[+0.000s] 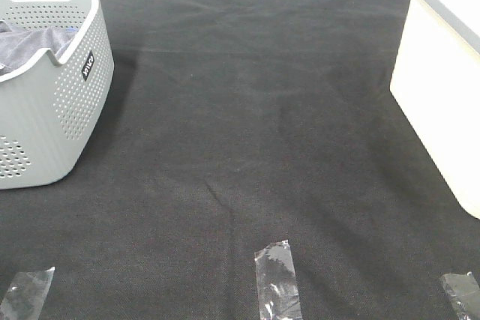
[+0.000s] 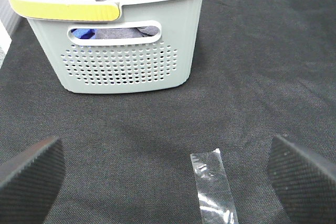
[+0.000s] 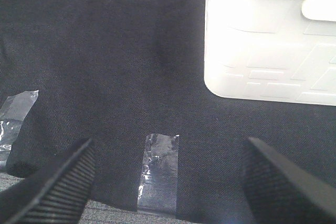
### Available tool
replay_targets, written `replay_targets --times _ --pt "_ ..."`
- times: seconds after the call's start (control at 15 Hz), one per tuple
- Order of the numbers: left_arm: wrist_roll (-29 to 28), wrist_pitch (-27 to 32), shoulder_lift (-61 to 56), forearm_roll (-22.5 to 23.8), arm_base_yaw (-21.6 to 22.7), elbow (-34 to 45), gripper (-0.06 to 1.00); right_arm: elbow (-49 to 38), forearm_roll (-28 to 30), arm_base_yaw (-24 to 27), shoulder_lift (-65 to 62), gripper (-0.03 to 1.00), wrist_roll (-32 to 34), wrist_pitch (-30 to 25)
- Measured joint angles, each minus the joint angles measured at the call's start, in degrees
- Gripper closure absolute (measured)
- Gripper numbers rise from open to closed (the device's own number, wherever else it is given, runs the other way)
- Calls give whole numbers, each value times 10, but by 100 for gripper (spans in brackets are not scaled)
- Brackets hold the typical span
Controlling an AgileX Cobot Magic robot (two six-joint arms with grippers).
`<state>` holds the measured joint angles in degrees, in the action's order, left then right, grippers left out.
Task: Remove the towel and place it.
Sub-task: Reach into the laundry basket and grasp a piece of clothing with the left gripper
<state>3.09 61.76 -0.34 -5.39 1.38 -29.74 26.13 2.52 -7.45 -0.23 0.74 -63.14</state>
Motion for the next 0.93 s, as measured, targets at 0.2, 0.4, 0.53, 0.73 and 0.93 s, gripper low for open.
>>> replay_targets --times 0.2,0.4,0.53,0.73,0.93 --pt "0 0 0 0 0 0 -5 0 0 0 0 22 0 0" --pt "0 0 0 0 0 0 -5 0 0 0 0 22 0 0" --pt "0 0 0 0 0 0 -5 0 0 0 0 22 0 0" --pt "0 0 0 0 0 0 -5 0 0 0 0 22 0 0" --pt "0 0 0 0 0 0 -5 0 0 0 0 22 0 0"
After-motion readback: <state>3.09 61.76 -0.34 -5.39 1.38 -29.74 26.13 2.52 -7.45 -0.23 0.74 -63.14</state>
